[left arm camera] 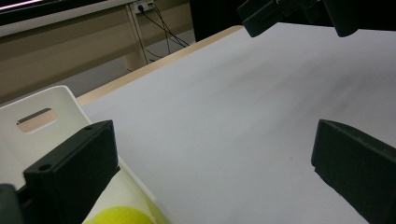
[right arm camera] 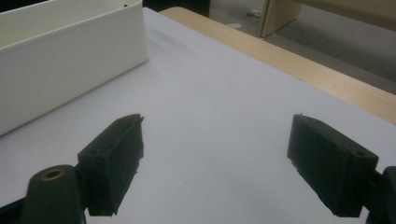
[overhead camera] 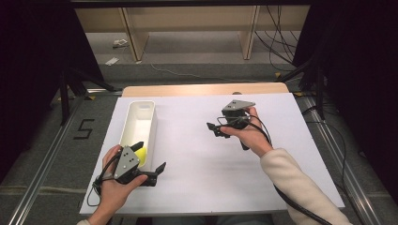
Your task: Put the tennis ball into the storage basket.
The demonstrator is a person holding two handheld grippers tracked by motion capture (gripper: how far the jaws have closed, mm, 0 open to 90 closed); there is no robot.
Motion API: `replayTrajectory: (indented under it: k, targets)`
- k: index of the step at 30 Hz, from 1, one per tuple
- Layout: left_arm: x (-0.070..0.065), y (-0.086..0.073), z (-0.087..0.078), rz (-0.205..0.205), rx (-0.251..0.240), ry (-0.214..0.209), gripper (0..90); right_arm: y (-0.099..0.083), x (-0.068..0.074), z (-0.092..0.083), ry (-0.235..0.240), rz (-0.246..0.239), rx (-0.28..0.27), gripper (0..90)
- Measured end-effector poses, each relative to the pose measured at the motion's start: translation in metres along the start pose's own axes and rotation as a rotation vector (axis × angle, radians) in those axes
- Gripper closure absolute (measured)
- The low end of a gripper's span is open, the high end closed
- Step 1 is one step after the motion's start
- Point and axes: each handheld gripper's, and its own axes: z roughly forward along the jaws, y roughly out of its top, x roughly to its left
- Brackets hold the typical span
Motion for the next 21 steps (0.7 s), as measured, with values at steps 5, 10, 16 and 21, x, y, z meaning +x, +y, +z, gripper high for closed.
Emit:
replayTrajectory:
  k: [5,10,16,21]
  targets:
    - [0.000,0.000,0.000,0.002,-0.001,-0.001,0.1,-0.005,-0.007,-0.007,-0.015,0.011,-0.001,19.0]
    - [0.000,0.000,0.000,0.000,0.000,0.001,0.1,-0.011,-0.012,-0.015,-0.030,0.019,0.000,19.0]
    - [0.000,0.000,0.000,-0.001,0.000,0.002,0.0,-0.017,-0.017,-0.024,-0.045,0.025,-0.004,19.0]
    - [0.000,0.000,0.000,-0.001,-0.001,0.001,0.0,-0.022,-0.023,-0.032,-0.057,0.040,-0.005,19.0]
